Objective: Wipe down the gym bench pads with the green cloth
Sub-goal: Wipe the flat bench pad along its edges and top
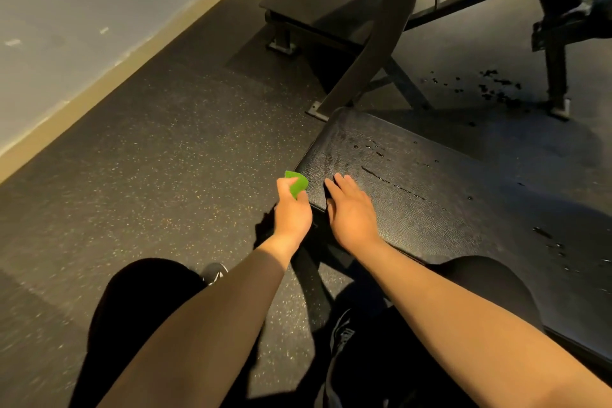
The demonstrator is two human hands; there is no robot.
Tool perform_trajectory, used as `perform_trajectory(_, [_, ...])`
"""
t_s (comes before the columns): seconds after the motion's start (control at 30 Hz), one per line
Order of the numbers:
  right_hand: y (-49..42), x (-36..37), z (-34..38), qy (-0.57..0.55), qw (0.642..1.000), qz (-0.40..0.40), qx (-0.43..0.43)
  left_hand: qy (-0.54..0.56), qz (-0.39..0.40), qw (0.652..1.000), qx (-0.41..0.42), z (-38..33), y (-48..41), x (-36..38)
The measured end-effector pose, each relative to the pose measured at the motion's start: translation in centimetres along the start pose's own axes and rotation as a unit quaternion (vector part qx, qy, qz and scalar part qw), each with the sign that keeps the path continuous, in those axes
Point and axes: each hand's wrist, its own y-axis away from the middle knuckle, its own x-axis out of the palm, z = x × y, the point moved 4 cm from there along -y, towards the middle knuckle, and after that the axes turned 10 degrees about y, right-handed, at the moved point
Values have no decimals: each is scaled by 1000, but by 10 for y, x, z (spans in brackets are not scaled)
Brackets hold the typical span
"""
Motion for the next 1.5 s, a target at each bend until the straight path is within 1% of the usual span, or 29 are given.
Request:
perform_trajectory(0.1, [6,1,0,-8,1000,-8,-1,-15,-5,1000,7,4,10,8])
perform_trajectory(0.27, [13,-1,0,9,1000,-16,8,58,25,998,-22,9,24,12])
perform_trajectory(0.37, [12,-1,1,7,1000,-20,22,66,35,997,-30,9,20,7])
perform_trajectory(0.43, [10,1,1,4,999,-18,27,69,11,997,-33,11,16,4])
perform_trajectory(0.53, [9,0,-1,-11,999,-14,26,107,-54,993,-18,11,13,5])
perform_trajectory(0.6, [9,1,-5,-26,1000,-6,14,128,-84,988,-21,9,13,10])
perform_trajectory(0.7, [13,1,-14,-57,998,3,-1,139,-86,986,-36,10,13,17])
perform_trajectory(0.83, [26,-4,-29,-12,1000,-5,4,103,-61,992,-38,8,29,27])
perform_trajectory(0.93, [36,-10,-40,5,1000,-7,15,1,-10,1000,-29,15,42,40])
perform_trajectory(1.0, [40,-11,-44,3,1000,3,14,-68,34,997,-18,18,46,45])
perform_trajectory(1.07, [44,-10,-44,7,1000,10,17,-89,61,994,-17,17,46,42])
perform_trajectory(1.13, [46,-10,-40,11,1000,10,24,-92,70,993,-22,13,44,35])
perform_trajectory(1.2, [45,-11,-36,7,999,9,38,-63,49,997,-20,13,42,28])
perform_trajectory(1.27, [43,-13,-32,0,999,8,52,8,-4,1000,-18,13,38,24])
perform_trajectory(1.33, [43,-15,-31,-4,998,9,58,72,-48,996,-26,12,34,23])
perform_trajectory(1.4, [43,-15,-31,-13,998,13,53,98,-57,993,-33,10,32,27])
perform_trajectory(1.5, [44,-12,-36,-35,998,26,42,102,-45,993,-41,11,36,34])
